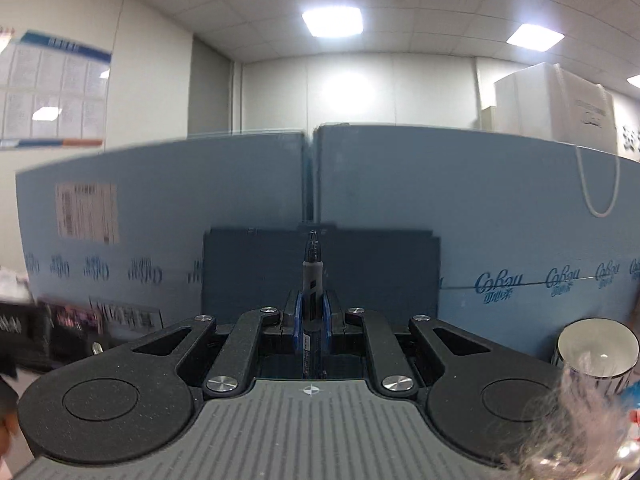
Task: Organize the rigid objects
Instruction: 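Carry the silver-and-black pen with the right gripper over the bin, then lower the pen into the bin and open the right gripper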
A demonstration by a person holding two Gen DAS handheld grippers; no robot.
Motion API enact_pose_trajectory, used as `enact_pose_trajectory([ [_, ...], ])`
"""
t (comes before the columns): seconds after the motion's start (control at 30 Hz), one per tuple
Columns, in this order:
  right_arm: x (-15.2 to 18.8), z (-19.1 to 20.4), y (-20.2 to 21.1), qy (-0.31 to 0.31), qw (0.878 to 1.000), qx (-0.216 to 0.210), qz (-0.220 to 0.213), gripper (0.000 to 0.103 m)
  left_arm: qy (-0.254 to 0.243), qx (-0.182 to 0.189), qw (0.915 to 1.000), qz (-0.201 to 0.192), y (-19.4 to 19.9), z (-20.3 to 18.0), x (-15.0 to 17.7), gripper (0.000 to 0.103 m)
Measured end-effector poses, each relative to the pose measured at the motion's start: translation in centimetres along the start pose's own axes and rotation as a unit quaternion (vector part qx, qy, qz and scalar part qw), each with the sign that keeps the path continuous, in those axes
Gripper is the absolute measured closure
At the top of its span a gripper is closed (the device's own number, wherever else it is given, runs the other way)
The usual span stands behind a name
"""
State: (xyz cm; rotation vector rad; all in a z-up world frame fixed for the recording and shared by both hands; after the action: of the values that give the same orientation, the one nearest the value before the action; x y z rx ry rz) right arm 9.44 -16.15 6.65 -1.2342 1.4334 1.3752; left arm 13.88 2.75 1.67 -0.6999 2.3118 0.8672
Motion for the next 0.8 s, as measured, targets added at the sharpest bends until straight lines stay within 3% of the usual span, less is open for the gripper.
enact_pose_trajectory([
  [0.17,2.4,2.1,-1.5,0.085,0.996,0.007,0.036,0.093,-0.005,-0.001,1.0000,0.006,-0.4,-0.1,0.1,0.002],
  [0.33,3.9,2.8,-2.5,0.172,0.981,0.047,0.072,0.093,-0.003,0.000,1.0000,0.005,-0.4,-0.2,0.1,0.002],
  [0.5,3.9,2.6,-3.1,0.161,0.981,0.038,0.099,0.092,-0.003,0.000,1.0000,0.003,-0.3,-0.1,0.1,0.002],
  [0.67,3.7,2.3,-3.5,0.092,0.986,-0.035,0.131,0.088,-0.001,0.002,1.0000,0.001,-0.1,-0.1,0.0,0.002],
  [0.8,4.0,2.0,-3.6,0.043,0.987,-0.060,0.146,0.082,0.001,0.004,1.0000,-0.002,0.2,-0.1,-0.2,0.002],
])
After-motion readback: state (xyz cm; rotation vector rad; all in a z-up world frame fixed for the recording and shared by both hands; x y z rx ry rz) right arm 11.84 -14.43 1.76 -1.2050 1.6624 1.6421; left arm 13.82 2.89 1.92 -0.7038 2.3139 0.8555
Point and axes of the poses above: each gripper's, at about its wrist camera, not at the fingertips, and y roughly against the way its jaws point, z to its left, x to its underside, the point moved 5 cm from there along -y, roughly the way its jaws point, and after that the axes turned 7 degrees about y, right-handed, at the moved point
